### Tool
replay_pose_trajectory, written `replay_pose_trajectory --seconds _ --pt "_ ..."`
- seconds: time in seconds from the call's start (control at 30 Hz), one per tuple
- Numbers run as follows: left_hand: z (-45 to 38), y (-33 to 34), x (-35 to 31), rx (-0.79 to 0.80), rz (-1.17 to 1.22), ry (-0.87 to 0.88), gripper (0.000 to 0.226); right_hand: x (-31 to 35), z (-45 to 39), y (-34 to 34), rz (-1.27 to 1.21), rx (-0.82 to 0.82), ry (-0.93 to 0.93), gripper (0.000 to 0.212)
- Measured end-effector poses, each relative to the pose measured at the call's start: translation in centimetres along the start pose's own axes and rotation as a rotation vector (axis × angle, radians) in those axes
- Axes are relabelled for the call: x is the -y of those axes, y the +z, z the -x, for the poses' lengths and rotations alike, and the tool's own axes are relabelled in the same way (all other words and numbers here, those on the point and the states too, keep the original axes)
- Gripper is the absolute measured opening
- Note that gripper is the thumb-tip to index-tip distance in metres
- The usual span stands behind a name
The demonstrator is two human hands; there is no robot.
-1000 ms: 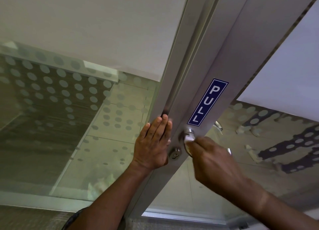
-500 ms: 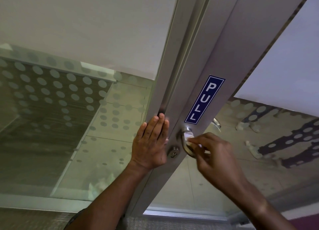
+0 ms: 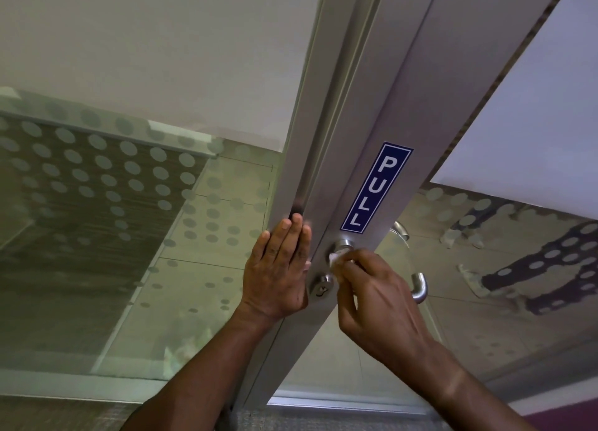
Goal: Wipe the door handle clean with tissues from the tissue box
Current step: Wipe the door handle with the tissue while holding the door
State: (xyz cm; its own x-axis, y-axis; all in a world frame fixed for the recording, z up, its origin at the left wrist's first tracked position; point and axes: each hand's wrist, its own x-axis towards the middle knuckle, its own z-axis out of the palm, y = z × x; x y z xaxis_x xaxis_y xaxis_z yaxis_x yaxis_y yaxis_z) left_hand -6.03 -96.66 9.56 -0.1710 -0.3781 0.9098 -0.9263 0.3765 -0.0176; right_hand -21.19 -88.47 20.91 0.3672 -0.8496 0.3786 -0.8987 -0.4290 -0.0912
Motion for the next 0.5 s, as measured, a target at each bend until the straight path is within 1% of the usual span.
replay_pose_trajectory --seconds 0.07,0.17,0.2,0.23,0.27,0.37,0.43,0.5 --pt "0.1 -0.1 0.0 0.009 0.0 0.008 0.083 0.7 -0.3 0.6 0.039 -0.009 0.004 0.022" --pt "0.1 0.0 0.1 -0.002 0.0 0.008 0.084 0.1 0.6 -0.1 0.086 0.077 -0.104 0.027" --pt "0.1 0.0 0.0 -0.012 0.003 0.005 0.084 -0.6 1.1 -1.0 0.057 0.089 -0.131 0.028" --pt "0.1 0.1 0.0 -0.019 0.003 0.004 0.084 -1.4 1.5 -2.2 -0.018 0.07 -0.115 0.029" --pt "0.0 0.1 -0.1 -0.023 0.003 0.002 0.084 -2.1 1.8 -3.4 -0.125 0.019 -0.054 0.028" --pt "0.0 0.1 0.0 -0.025 0.006 -0.004 0.083 -3.4 2.1 -5.7 -0.482 -0.134 0.23 0.016" --pt "0.0 0.0 0.0 -0.026 0.004 -0.001 0.082 -3.4 2.0 -5.4 -0.581 -0.148 0.346 0.009" --pt "-0.1 0.0 0.0 -0.029 0.003 0.002 0.082 -3.4 2.1 -4.5 -0.585 -0.153 0.402 0.009"
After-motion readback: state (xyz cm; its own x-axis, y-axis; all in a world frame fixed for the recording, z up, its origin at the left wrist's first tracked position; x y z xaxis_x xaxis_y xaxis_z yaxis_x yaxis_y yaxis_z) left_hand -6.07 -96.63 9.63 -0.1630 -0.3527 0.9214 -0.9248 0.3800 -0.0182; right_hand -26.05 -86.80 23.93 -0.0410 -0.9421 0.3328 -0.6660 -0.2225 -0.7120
